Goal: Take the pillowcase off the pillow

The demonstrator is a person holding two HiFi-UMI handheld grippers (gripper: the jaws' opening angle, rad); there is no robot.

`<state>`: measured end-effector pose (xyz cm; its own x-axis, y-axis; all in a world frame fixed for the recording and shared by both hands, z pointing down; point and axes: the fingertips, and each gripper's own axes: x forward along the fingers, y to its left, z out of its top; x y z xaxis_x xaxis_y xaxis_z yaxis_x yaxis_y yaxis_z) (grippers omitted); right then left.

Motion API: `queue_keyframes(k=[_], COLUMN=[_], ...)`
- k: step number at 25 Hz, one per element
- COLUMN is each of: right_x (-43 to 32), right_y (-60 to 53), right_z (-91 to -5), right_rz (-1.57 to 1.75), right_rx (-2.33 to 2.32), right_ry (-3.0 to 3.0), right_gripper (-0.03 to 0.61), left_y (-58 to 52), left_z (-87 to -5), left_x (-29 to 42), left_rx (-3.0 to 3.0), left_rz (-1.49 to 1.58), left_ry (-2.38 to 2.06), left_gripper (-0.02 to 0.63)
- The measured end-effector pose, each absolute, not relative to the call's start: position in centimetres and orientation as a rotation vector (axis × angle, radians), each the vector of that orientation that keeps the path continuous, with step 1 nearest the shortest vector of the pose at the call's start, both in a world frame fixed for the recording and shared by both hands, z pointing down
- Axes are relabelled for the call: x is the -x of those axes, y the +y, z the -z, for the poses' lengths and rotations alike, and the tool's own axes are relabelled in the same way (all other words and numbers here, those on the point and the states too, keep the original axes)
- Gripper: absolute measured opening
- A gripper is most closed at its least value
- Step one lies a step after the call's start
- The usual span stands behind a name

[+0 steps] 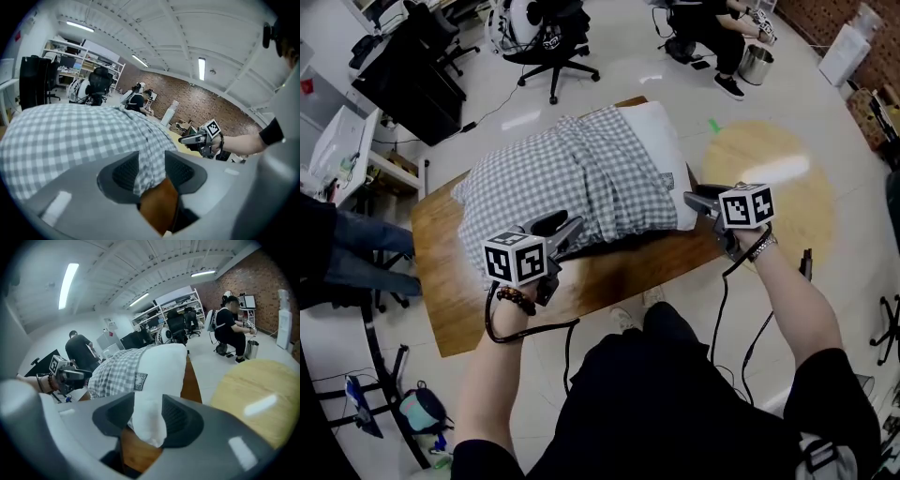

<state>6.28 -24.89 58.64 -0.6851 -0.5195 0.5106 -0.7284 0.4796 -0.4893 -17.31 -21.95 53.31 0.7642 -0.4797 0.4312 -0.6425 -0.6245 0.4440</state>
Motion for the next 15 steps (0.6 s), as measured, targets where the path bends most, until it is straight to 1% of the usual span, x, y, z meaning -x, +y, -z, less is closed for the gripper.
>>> queue_keyframes(k=[7, 11, 15], right_x=[-6.7, -6.9, -7.2], right_y=[-24.9, -25.4, -25.8], right_z=[-60.7, -62.2, -63.5], right_rz=[-1.036, -1.047, -1.065], right_rx=[-1.051, -1.029, -0.988], right_ry=[-2.398, -2.388, -2.387], right_gripper=[0.184, 0.196, 0.196], left_y=[-19.6, -19.3, -19.6], left_z=[-58.7, -61.7, -63.9], left_x=[17.0, 17.0, 17.0], left_rx=[-2.240, -2.147, -2.071], left_rz=[-0.334, -0.345, -0.352], left_ry=[-0.924, -1.033, -1.152], left_gripper=[0.204, 0.229, 0.239])
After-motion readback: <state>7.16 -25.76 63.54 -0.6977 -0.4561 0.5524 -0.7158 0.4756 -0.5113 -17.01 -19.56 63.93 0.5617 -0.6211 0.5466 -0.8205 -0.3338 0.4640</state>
